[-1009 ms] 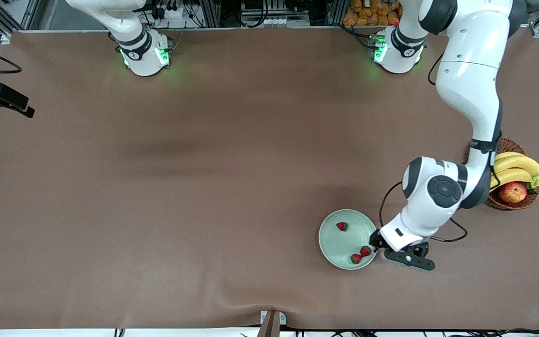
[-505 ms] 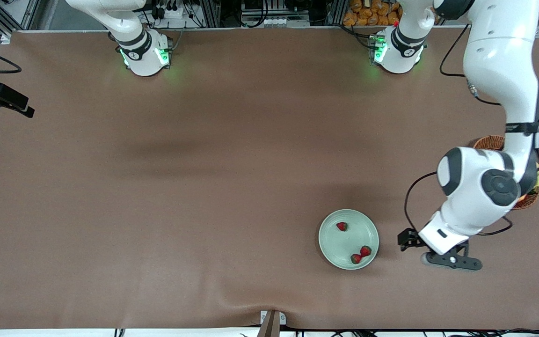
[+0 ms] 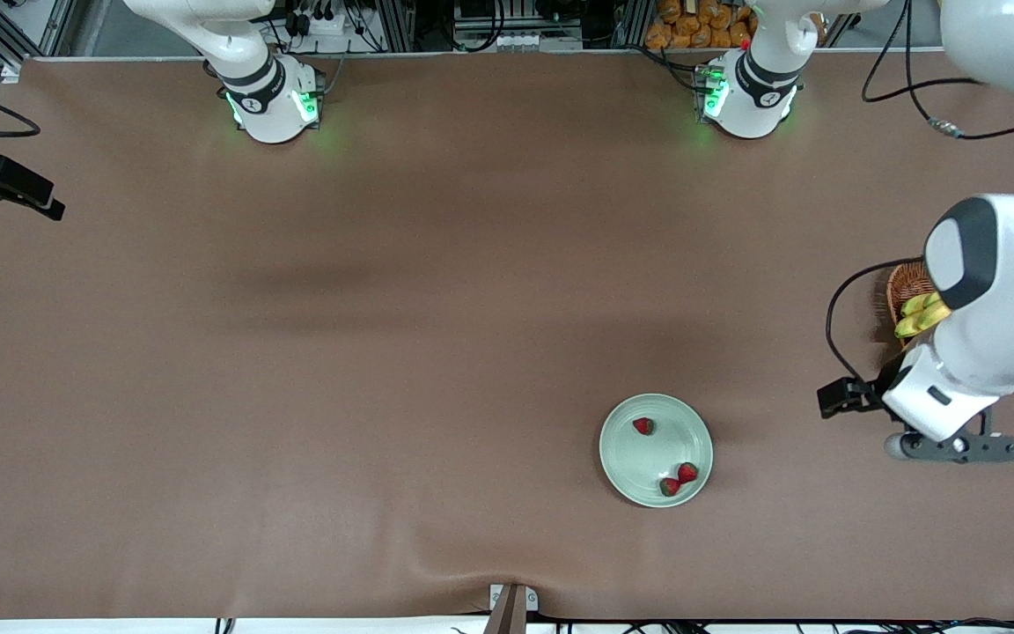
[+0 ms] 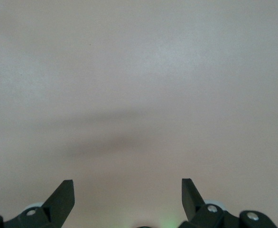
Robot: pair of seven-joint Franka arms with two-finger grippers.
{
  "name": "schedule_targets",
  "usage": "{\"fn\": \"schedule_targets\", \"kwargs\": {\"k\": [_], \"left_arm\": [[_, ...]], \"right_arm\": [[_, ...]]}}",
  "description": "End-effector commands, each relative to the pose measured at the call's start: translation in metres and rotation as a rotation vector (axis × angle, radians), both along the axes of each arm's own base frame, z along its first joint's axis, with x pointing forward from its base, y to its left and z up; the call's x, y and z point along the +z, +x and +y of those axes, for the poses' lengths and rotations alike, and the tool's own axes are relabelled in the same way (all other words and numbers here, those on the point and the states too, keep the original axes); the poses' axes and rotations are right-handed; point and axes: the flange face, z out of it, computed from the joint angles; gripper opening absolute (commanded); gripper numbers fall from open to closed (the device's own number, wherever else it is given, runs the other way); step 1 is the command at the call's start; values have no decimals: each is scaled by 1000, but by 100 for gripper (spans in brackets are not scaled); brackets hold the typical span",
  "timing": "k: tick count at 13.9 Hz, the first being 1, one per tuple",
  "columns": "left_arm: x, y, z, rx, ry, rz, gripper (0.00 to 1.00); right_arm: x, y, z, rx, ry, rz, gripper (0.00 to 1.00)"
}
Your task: Collect all strawberries into plate
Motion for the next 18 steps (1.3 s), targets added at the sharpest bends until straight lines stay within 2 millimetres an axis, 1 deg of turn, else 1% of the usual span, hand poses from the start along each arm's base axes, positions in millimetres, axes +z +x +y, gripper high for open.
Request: {"fn": "schedule_targets", "kwargs": {"k": [1, 4, 7, 9, 11, 13, 15, 17, 18], "left_arm": [[53, -35, -6, 83, -11, 27, 100], [107, -75, 3, 124, 7, 86, 100], [148, -108, 5, 149, 16, 100, 100], [170, -129, 8, 140, 21, 109, 100], [180, -159, 6, 136, 28, 120, 100], [186, -176, 8, 136, 30, 115, 100], [188, -180, 9, 139, 20, 116, 100], [188, -176, 13, 142, 17, 106, 100], [187, -171, 15, 143, 16, 93, 100]], "right_arm": [[8, -5, -1, -18, -8, 0, 100], [8, -5, -1, -18, -8, 0, 100], [8, -4, -1, -18, -8, 0, 100], [8, -4, -1, -16, -8, 0, 100], [8, -4, -1, -18, -8, 0, 100], [8, -4, -1, -18, -8, 0, 100], [8, -4, -1, -16, -8, 0, 100], [8, -4, -1, -16, -8, -1, 100], [9, -4, -1, -16, -8, -1, 100]]}}
